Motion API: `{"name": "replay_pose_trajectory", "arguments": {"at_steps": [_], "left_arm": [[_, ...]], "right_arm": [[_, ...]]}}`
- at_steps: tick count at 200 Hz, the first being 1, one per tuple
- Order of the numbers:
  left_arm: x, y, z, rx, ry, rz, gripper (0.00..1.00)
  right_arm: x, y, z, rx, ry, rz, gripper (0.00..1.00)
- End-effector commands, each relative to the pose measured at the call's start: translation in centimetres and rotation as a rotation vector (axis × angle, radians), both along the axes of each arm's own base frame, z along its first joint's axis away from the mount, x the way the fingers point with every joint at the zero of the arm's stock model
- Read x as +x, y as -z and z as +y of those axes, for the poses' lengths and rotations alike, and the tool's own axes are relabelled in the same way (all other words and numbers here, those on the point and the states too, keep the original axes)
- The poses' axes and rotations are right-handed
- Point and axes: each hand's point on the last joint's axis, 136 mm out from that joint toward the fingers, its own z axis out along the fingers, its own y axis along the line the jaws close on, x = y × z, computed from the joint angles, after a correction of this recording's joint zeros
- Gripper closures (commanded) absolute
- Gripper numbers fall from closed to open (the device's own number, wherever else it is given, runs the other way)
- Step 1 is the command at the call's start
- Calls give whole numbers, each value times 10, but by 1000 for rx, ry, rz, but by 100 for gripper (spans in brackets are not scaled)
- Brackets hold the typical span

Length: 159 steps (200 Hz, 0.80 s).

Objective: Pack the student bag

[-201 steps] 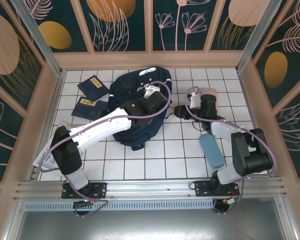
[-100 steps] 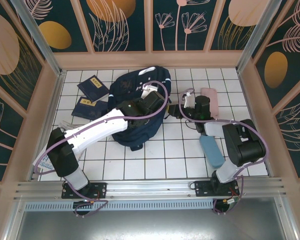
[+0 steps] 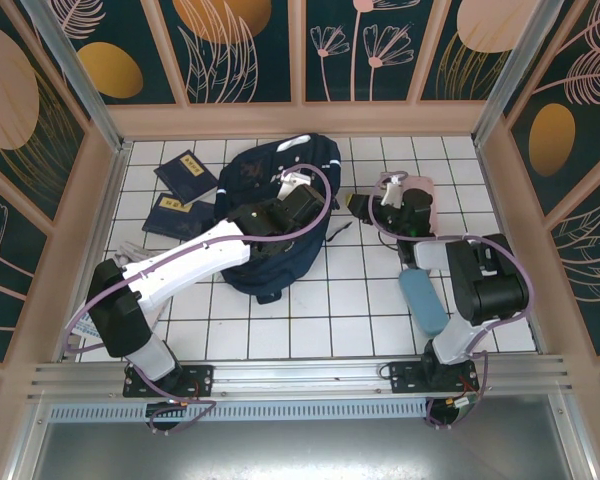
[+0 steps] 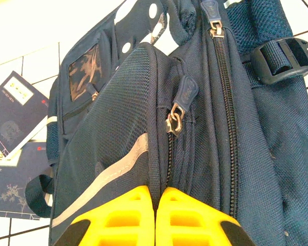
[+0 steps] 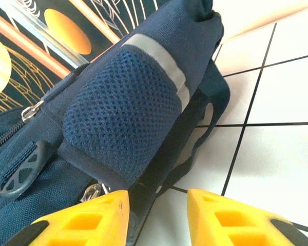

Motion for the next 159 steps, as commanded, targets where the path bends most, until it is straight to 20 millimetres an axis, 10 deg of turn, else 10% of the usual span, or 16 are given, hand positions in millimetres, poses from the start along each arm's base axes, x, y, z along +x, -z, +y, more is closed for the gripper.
{"name": "replay_pose_trajectory", "arguments": {"at_steps": [1, 68, 159], "left_arm": [[9, -43, 16, -39, -65, -130, 96], [13, -50, 14, -46, -65, -148, 96], [17, -46, 17, -26, -89, -155, 97]], "right_arm": [[-6, -8, 12, 28, -78, -20, 59], [-44, 13, 26, 148, -221, 119, 47], [-23, -20, 44, 402, -252, 107, 41]]}}
